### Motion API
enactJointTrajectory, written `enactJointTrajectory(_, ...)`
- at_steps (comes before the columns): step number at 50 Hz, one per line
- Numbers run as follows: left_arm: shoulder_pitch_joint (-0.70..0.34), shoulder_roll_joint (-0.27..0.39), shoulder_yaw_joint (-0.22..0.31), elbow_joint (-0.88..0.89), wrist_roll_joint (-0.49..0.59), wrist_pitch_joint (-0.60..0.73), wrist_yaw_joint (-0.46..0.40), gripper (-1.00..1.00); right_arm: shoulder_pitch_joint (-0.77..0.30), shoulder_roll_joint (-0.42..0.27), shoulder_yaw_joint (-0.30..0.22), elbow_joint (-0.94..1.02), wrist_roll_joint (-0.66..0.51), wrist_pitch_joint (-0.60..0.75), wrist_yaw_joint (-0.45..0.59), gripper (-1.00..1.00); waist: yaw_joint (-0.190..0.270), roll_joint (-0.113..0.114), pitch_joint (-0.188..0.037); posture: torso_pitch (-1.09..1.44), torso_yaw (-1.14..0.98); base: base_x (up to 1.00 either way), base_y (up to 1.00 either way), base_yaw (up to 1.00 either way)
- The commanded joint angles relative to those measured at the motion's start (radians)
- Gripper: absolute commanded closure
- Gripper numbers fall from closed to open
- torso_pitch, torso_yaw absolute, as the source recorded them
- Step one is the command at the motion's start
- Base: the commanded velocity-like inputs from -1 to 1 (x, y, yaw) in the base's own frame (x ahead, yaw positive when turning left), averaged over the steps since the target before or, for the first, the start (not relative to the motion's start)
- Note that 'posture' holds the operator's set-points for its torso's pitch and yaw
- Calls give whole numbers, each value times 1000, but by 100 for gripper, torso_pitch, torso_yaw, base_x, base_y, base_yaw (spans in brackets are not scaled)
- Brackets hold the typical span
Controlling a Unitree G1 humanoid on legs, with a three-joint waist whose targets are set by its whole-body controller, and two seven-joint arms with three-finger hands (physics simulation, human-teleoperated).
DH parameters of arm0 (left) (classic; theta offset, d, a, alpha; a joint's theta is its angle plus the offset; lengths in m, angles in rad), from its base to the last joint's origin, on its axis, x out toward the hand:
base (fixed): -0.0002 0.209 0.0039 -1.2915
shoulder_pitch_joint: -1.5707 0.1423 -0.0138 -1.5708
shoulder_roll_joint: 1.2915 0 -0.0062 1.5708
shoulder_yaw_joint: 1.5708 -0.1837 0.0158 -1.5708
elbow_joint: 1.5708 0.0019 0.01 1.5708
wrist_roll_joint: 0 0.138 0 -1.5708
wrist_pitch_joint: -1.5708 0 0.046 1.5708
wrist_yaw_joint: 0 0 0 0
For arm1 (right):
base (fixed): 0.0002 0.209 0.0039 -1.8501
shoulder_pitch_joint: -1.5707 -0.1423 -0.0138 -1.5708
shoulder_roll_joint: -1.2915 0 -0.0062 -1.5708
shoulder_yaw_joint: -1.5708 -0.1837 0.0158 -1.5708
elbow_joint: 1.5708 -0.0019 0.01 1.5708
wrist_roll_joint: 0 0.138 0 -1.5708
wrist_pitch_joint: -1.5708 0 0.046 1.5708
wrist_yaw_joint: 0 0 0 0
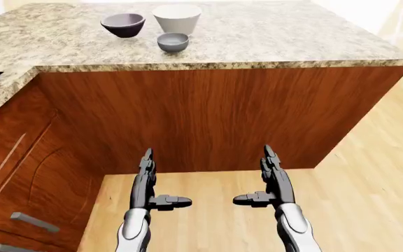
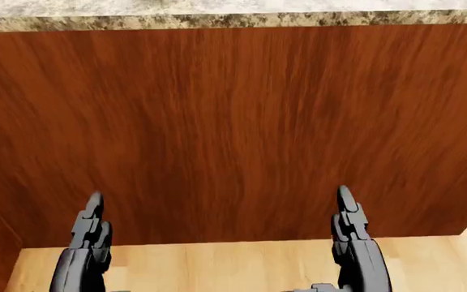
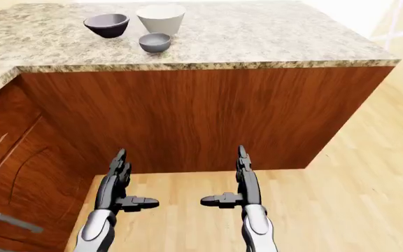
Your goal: Stack the bowls from largest to smallest.
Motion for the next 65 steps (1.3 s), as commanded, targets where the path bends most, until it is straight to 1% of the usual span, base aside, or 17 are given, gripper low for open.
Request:
enactJointTrajectory(1,-11,9,-8,-161,15,-12,-1,-100,-52,-3,-2,-51,-1,-86,-4,-100,-2,-8,-1,0,0,0,0,0)
enactJointTrajectory(3,-8,7,-8,-200,23,15,-1,-100,-52,-1,3,-66,0,-85,-5,-100,8,1,-63,0,0,0,0,0)
enactJointTrajectory(5,-6,6,-5,-213,28,25,-2,-100,-45,-1,4,-90,0,-74,-6,-100,6,-7,-19,0,0,0,0,0)
enactJointTrajectory(7,-7,6,-5,-220,34,31,-3,-100,-47,-1,3,-104,0,-66,-10,-100,9,-6,-68,0,0,0,0,0)
enactJointTrajectory(23,-263,56,54,-658,-11,624,-13,-100,-168,-18,-19,-564,39,417,-22,-100,10,-3,-94,0,0,0,0,0)
enactJointTrajectory(24,-287,66,63,-677,-17,660,-13,-100,-178,-25,-14,-588,36,432,-19,-100,10,2,-120,0,0,40,0,0)
enactJointTrajectory(26,-321,80,74,-705,-25,709,-12,-100,-197,-24,-16,-623,41,470,-23,-100,7,3,-17,0,0,73,0,0)
enactJointTrajectory(27,-336,88,80,-719,-31,734,-13,-100,-205,-25,-16,-638,44,487,-25,-100,9,1,-11,0,0,77,0,0)
enactJointTrajectory(31,-356,105,97,-761,-48,780,-10,-100,-237,-32,-20,-711,52,563,-34,-100,22,-36,-19,0,0,77,2,0)
enactJointTrajectory(33,-353,109,98,-756,-48,773,-12,-100,-238,-32,-20,-723,55,570,-36,-100,39,-100,-31,0,0,77,0,66)
enactJointTrajectory(40,-419,140,123,-789,-68,855,-7,-100,-272,-39,-27,-791,66,648,-47,-100,51,-108,-58,0,0,76,0,84)
enactJointTrajectory(46,-488,172,146,-822,-96,941,1,-100,-317,-49,-39,-840,78,720,-57,-100,65,-62,-65,0,0,77,85,0)
enactJointTrajectory(51,-526,187,153,-829,-114,975,14,-100,-331,-51,-39,-855,88,735,-62,-100,56,42,-97,0,0,77,85,0)
enactJointTrajectory(55,-536,203,169,-838,-129,990,15,-100,-340,-55,-53,-876,108,742,-68,-100,69,107,-81,0,0,32,74,0)
enactJointTrajectory(56,-543,209,176,-844,-135,1002,15,-100,-340,-56,-55,-881,113,745,-71,-100,76,105,-98,0,0,0,58,0)
enactJointTrajectory(61,-544,219,175,-843,-149,997,22,-100,-341,-61,-60,-884,138,734,-75,-100,49,53,-37,0,0,0,11,0)
enactJointTrajectory(65,-565,227,179,-849,-154,1023,26,-100,-336,-73,-59,-879,139,710,-64,-100,2,-25,-58,0,0,0,0,0)
